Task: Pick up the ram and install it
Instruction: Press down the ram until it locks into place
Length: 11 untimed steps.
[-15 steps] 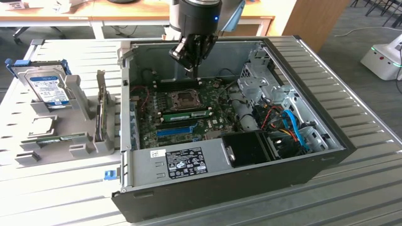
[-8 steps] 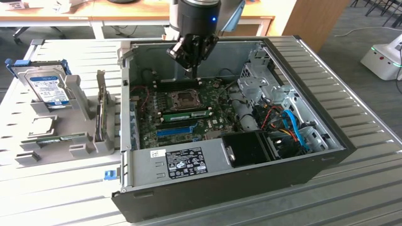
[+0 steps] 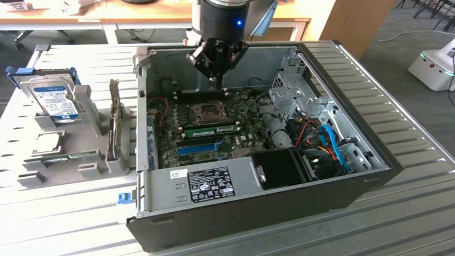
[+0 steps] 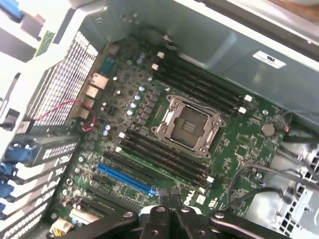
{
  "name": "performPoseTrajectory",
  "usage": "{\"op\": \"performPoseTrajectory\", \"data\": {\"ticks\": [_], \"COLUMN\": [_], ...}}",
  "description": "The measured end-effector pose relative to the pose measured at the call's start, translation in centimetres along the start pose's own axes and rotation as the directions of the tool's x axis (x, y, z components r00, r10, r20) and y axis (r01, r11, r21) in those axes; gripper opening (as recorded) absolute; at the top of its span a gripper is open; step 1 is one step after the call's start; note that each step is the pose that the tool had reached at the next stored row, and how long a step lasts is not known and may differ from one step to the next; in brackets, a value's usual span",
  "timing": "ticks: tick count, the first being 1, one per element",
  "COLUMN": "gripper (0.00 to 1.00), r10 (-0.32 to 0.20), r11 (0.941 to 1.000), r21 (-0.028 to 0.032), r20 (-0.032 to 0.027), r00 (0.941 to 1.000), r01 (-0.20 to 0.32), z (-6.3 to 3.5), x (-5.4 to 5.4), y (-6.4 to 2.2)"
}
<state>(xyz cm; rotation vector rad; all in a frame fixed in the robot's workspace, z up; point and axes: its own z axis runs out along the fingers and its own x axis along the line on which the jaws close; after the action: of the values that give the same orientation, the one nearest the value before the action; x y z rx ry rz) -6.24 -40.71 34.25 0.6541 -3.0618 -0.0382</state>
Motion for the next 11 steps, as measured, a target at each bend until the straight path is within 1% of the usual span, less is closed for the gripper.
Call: {"op": "performPoseTrajectory", "data": {"ticks": [3,6,8,11], "gripper": [0.10,0.10,0.10,0.10], "r10": [0.044,0.087,0.115,0.159], "r11": [0.9990,0.9962,0.9934,0.9873], "r21": [-0.0003,-0.0006,-0.0008,-0.0012], "r20": [0.0012,0.0023,0.0030,0.0041], "r00": [0.9990,0.9962,0.9933,0.9873], "r01": [-0.044,-0.087,-0.115,-0.159], "z": [0.03,0.05,0.07,0.09], "x": [0.04,0.07,0.10,0.14], "y": [0.02,0.03,0.05,0.06]}}
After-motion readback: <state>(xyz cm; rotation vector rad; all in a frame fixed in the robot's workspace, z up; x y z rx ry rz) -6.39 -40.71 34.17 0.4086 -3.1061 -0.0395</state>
